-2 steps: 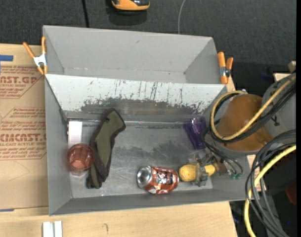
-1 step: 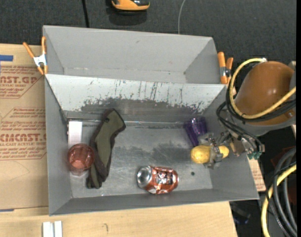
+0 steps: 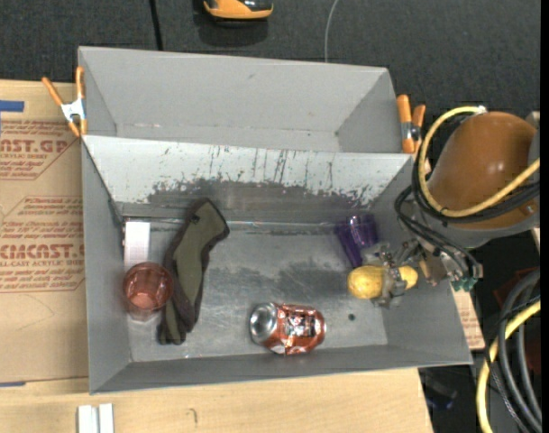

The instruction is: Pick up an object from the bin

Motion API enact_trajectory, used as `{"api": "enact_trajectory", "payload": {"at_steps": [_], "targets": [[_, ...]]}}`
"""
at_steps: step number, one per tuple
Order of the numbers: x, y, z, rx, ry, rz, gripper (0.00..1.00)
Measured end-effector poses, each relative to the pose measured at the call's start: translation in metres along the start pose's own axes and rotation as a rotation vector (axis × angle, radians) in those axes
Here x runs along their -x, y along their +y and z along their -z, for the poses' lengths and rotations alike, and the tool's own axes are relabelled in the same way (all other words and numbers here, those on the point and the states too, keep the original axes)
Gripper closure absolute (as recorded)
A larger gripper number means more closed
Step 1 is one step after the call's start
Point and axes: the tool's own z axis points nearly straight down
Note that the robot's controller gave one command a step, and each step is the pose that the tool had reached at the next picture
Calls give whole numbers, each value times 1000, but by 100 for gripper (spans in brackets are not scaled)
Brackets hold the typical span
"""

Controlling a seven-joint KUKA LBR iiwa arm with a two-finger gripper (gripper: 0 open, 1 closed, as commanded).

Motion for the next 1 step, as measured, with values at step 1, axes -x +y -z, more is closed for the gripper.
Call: {"api": "enact_trajectory", "payload": {"at_steps": [1], "targets": [[2,-5,48,3,6,-9,100]]}}
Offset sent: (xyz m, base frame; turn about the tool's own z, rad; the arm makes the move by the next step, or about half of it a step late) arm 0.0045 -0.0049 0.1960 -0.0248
